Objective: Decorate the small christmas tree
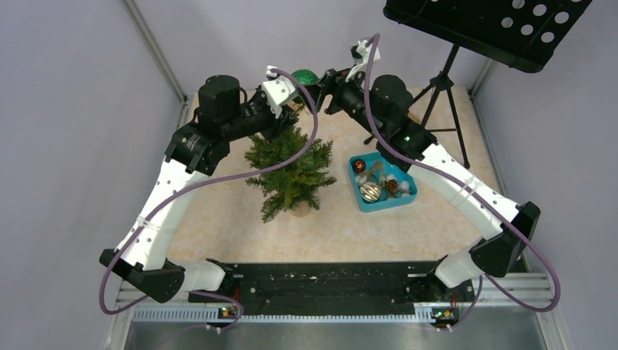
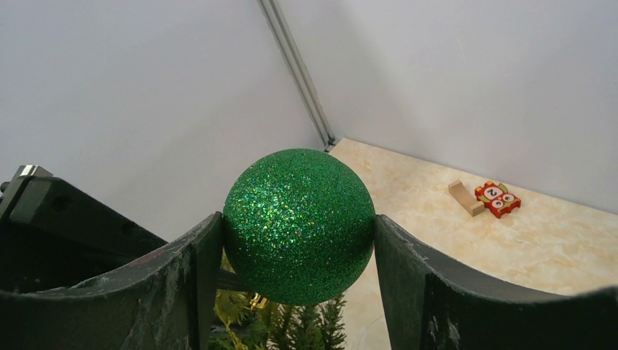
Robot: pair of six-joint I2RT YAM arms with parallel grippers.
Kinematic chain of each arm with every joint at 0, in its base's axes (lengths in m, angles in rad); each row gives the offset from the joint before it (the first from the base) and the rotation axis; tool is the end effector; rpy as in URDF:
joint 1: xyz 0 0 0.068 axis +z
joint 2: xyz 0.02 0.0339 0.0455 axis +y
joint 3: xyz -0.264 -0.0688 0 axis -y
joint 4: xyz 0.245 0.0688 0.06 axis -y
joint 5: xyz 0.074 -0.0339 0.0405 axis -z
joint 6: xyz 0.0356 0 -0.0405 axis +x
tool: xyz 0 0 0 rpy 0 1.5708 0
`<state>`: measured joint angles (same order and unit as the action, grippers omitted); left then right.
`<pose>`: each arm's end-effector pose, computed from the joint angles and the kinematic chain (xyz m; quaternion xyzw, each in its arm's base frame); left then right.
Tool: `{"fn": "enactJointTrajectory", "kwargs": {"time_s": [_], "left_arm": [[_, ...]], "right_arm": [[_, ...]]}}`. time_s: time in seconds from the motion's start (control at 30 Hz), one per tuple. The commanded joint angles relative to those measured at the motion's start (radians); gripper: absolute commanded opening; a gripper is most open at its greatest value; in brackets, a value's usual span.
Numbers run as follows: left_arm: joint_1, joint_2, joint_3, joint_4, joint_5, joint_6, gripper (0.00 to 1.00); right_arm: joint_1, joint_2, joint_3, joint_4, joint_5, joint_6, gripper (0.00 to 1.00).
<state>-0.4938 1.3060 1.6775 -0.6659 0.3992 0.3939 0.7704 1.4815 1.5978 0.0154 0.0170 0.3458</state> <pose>0.2220 -0.1352 0.4822 0.4447 0.6602 -0.1882 0.5752 0.2455 0.2374 0.4789 -0.1326 0.6456 0.3935 0.6409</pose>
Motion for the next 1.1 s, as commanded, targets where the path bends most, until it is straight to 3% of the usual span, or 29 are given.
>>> {"fn": "enactJointTrajectory", "kwargs": {"time_s": [0.0, 0.23, 0.43, 0.7, 1.07], "left_arm": [[-0.005, -0.029, -0.003, 0.037, 0.040, -0.004, 0.28], [-0.006, -0.032, -0.024, 0.045, 0.047, -0.010, 0.00], [-0.005, -0.031, -0.041, 0.059, 0.051, -0.026, 0.00], [-0.005, -0.043, -0.067, 0.082, 0.028, -0.056, 0.00], [-0.006, -0.048, -0.106, 0.102, 0.027, -0.075, 0.00]], "right_arm": [[0.007, -0.058, -0.011, 0.048, 0.017, 0.015, 0.49], [0.007, -0.077, -0.044, 0.071, 0.028, 0.019, 0.50], [0.007, -0.083, -0.058, 0.079, 0.031, 0.019, 0.53], [0.007, -0.098, -0.079, 0.091, 0.037, 0.011, 0.81], [0.007, -0.121, -0.088, 0.099, 0.036, -0.012, 0.87]]}}
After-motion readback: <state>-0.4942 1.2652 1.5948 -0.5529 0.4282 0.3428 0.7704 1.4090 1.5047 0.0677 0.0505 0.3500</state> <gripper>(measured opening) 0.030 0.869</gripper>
